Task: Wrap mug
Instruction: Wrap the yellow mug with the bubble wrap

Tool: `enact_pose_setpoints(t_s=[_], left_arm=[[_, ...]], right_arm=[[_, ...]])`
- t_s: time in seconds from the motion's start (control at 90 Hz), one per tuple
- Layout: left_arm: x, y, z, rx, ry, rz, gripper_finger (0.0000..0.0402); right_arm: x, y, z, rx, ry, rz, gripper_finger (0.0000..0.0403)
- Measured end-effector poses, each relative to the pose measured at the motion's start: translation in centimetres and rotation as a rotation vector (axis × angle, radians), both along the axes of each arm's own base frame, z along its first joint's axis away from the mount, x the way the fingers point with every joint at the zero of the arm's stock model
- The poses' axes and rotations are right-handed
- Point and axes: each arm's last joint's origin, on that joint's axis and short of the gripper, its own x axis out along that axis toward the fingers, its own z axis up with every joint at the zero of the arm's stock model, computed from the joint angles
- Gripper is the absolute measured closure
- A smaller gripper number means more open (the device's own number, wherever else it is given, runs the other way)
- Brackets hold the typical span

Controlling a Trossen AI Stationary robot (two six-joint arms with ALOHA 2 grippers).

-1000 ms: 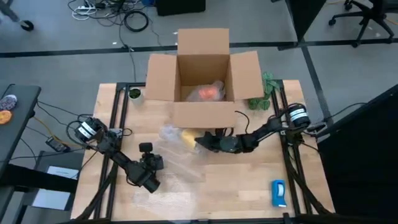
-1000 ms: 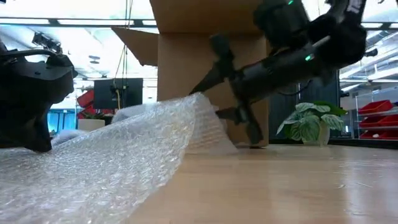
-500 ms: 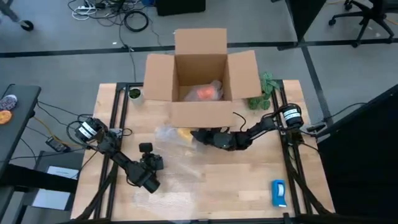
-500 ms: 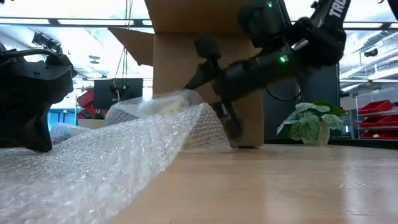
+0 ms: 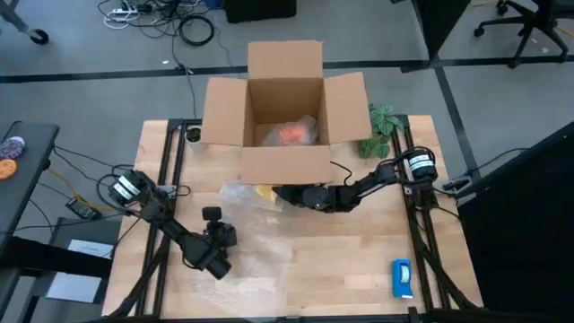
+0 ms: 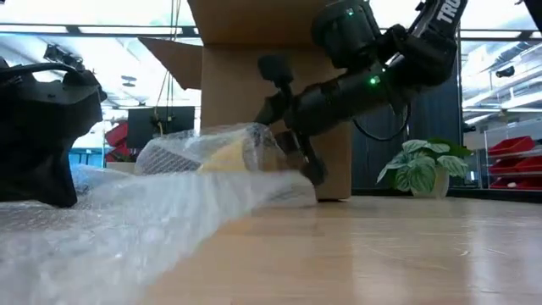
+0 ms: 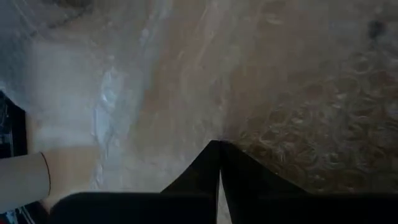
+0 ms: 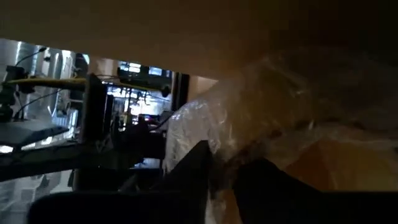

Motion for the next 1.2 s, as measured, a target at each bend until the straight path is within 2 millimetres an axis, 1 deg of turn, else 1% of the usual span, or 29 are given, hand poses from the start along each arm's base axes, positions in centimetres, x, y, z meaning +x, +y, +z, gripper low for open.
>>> enact_pose_setpoints(t_s=[0.133, 0.289, 0.422, 0.522, 0.711, 0.789, 0.922, 1.0, 1.089, 1.2], left_arm=[[-0.3, -0.2, 0.0, 0.007, 0.021, -0.025, 0.0402], [-1.0, -0.7, 0.4, -0.009, 0.058, -0.057, 0.0402], [-0.9, -1.0, 0.5, -0.037, 0.04, -0.08, 0.0402], [-0.6, -1.2, 0.5, -0.049, 0.005, -0.086, 0.0402], [-0.1, -1.4, 0.7, -0.088, -0.046, -0.092, 0.0402], [0.2, -1.7, 0.9, -0.131, -0.085, -0.092, 0.0402], [0.5, -2.5, 1.9, -0.245, -0.156, -0.113, 0.0402], [0.6, -3.0, 2.8, -0.328, -0.195, -0.137, 0.0402], [0.9, -3.3, 4.1, -0.402, -0.26, -0.163, 0.0402], [1.0, -3.3, 6.3, -0.475, -0.361, -0.201, 0.0402]], right_arm=[[0.1, 0.4, 0.4, -0.164, 0.023, 0.051, 0.0392], [0.0, 1.3, 0.6, -0.422, 0.125, 0.144, 0.0398], [-0.1, 2.1, 0.8, -0.654, 0.207, 0.197, 0.04], [-0.1, 2.6, 1.1, -0.794, 0.253, 0.204, 0.0402], [-0.3, 3.5, 1.1, -0.965, 0.334, 0.231, 0.0403], [-0.3, 3.9, 0.9, -1.033, 0.381, 0.255, 0.0403], [-0.6, 4.8, 0.2, -1.147, 0.48, 0.339, 0.0403], [-0.8, 5.2, 0.0, -1.206, 0.532, 0.351, 0.0402], [-1.1, 5.8, -0.3, -1.271, 0.601, 0.38, 0.0402], [-1.5, 6.7, -0.6, -1.386, 0.686, 0.425, 0.0402]])
